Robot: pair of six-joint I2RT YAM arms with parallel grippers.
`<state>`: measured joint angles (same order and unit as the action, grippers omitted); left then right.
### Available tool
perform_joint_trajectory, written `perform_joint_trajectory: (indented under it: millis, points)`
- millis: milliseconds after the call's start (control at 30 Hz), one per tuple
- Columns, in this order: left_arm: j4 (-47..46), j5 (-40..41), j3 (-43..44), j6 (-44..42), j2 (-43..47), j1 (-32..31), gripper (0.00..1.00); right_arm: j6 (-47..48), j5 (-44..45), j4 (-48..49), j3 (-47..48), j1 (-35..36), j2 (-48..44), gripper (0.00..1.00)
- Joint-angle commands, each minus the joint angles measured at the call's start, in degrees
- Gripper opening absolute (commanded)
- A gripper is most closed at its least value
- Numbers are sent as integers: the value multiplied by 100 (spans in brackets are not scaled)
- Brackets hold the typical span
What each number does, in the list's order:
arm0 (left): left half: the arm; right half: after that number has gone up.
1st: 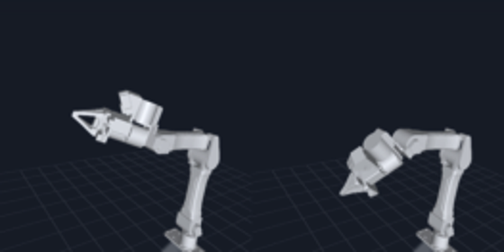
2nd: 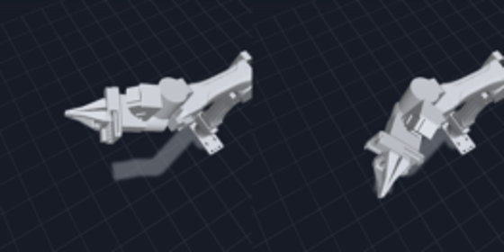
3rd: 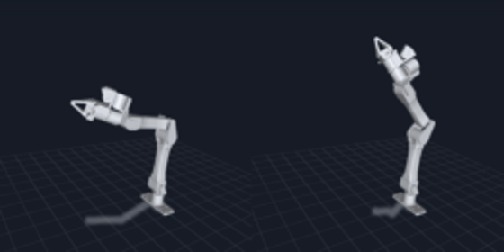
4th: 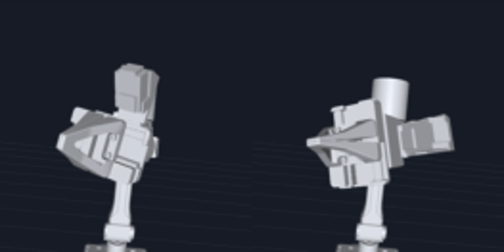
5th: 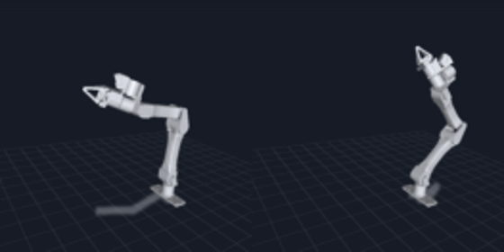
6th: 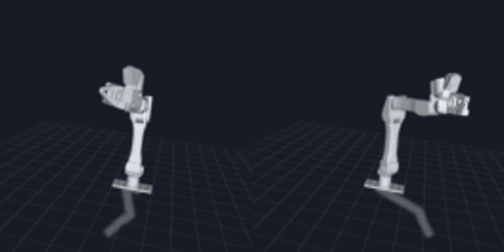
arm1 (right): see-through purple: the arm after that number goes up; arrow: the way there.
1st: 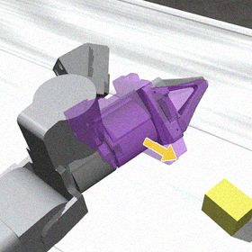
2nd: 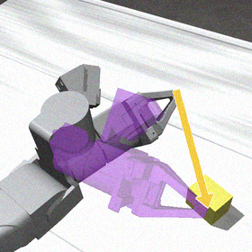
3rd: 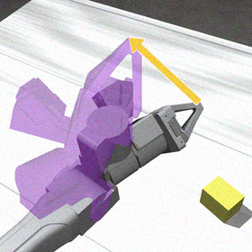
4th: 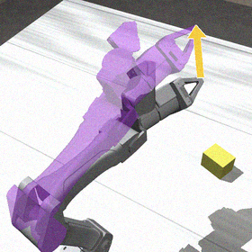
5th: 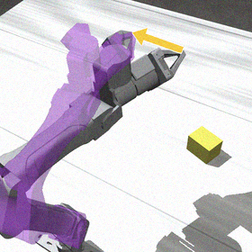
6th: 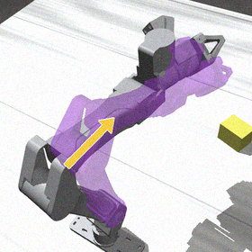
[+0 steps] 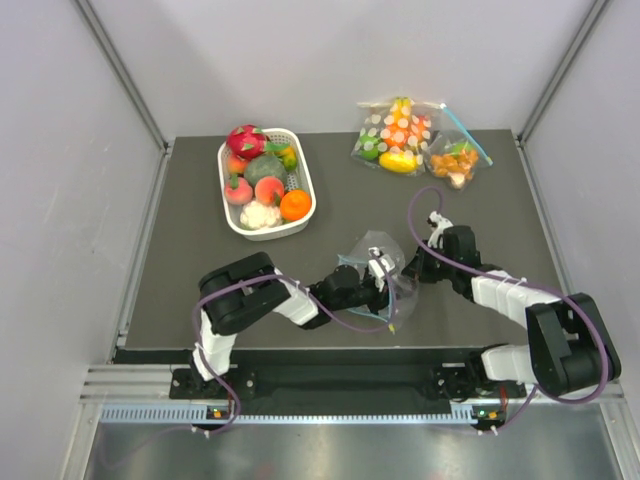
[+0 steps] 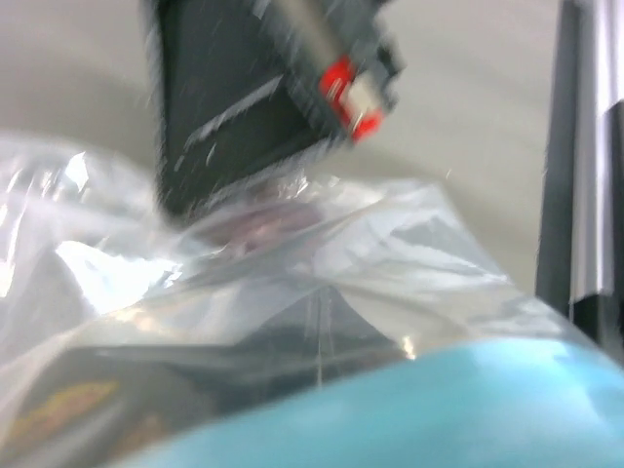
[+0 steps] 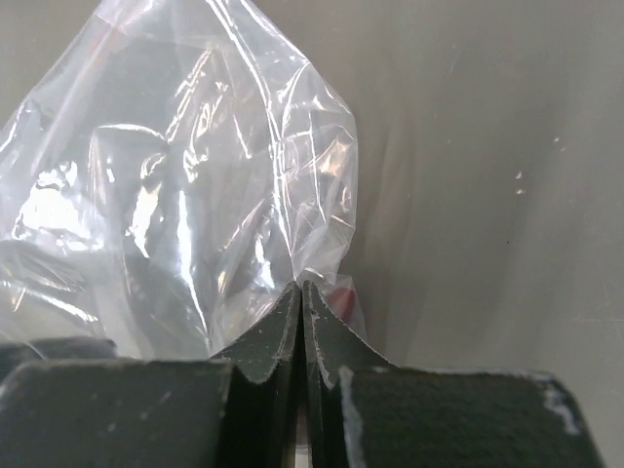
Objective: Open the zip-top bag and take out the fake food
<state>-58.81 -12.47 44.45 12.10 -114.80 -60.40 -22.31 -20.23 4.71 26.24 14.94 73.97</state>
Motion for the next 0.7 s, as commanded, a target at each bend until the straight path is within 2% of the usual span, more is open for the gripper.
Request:
perform_joint_trajectory:
  millis: [0, 100, 233, 333, 367, 467, 567, 667]
  points:
    - [255, 341, -296, -181, 615, 64, 0, 59, -122, -155, -40, 9, -164, 0]
    - [238, 394, -551, -208, 976, 72, 0, 103, -104, -190, -40, -61, -208, 0]
    - [229, 255, -551, -243, 1013, 64, 0, 130, -139, -207, -40, -96, -208, 0]
    - [186, 79, -288, -243, 750, 64, 8, 112, -183, -190, -66, -88, -191, 0]
    - [142, 34, -183, -208, 679, 72, 18, 112, -174, -207, -75, -96, -225, 0]
    - [97, 34, 28, -181, 398, 64, 33, 112, -183, -234, -84, -88, -287, 0]
    - [159, -10, 187, -217, 257, 64, 38, 130, -183, -243, -75, -88, -313, 0]
    - [246, -10, 327, -208, 126, 64, 40, 112, -201, -234, -66, -88, -279, 0]
